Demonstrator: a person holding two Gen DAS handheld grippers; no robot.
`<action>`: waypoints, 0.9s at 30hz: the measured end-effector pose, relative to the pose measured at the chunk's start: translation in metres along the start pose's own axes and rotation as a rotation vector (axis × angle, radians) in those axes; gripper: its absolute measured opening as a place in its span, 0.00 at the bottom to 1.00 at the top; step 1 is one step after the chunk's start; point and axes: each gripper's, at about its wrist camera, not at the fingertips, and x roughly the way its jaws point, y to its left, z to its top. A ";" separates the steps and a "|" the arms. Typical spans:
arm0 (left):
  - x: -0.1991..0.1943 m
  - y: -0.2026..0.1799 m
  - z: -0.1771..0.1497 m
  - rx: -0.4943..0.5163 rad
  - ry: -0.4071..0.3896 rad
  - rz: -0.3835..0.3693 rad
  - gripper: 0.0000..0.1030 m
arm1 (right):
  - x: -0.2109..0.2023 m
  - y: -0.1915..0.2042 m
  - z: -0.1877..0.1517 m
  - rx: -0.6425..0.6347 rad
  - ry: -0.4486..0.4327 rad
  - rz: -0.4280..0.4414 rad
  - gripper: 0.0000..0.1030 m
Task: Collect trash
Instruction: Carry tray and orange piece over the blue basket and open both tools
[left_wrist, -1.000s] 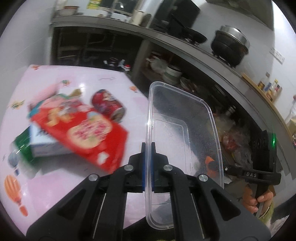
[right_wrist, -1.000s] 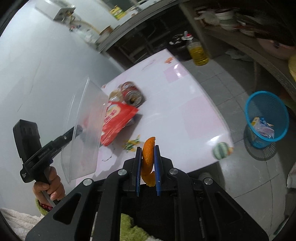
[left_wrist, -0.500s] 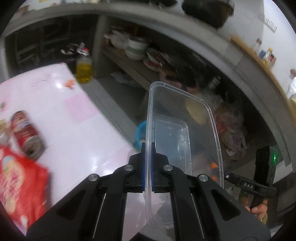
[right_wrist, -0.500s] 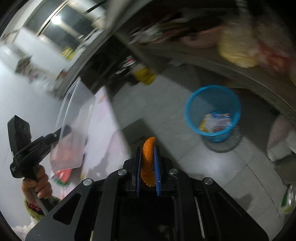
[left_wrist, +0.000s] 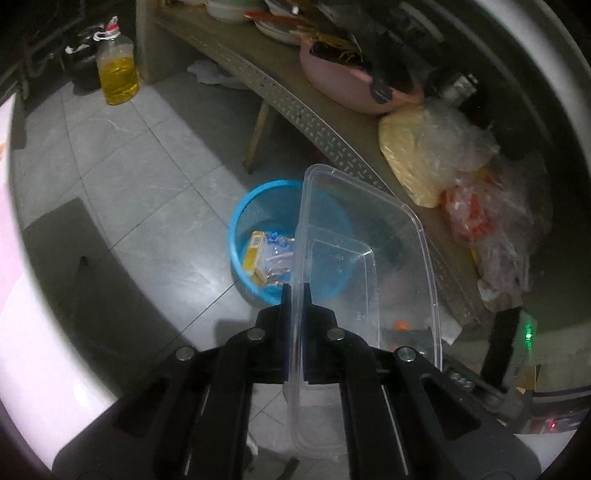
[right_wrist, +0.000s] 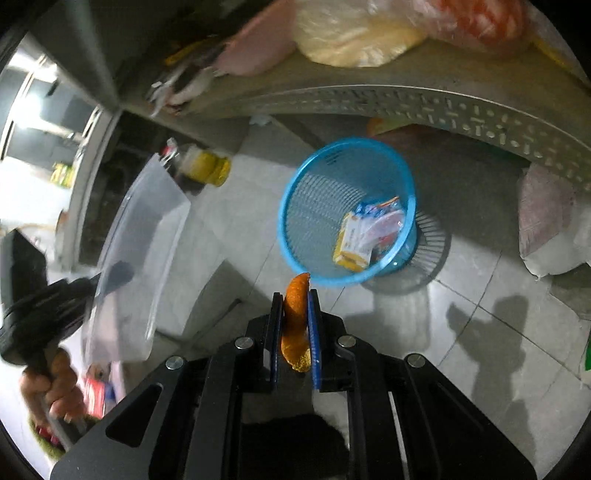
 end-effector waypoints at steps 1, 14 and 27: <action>0.008 -0.003 0.008 0.001 0.000 -0.005 0.04 | 0.008 -0.003 0.009 0.007 -0.004 0.005 0.14; 0.016 -0.002 0.025 0.048 -0.081 -0.014 0.59 | 0.088 -0.068 0.041 0.152 -0.085 -0.146 0.48; -0.096 -0.013 -0.038 0.148 -0.244 -0.056 0.69 | 0.011 -0.003 -0.007 -0.104 -0.158 -0.204 0.52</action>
